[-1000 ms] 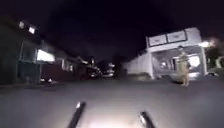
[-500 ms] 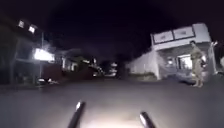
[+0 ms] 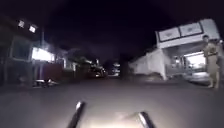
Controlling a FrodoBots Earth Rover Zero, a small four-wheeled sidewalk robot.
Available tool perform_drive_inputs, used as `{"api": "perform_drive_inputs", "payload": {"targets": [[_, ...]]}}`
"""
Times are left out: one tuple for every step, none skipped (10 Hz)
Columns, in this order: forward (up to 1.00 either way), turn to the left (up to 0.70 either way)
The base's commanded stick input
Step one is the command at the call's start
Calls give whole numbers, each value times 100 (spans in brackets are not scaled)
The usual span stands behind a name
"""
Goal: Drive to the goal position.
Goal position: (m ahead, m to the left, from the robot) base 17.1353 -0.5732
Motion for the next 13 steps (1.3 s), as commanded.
{"api": "perform_drive_inputs", "payload": {"targets": [[100,2],[100,2],[100,2],[100,2],[100,2],[100,2],[100,3],[100,3],[100,2],[100,-31],[100,-37],[100,-37],[100,-37]]}}
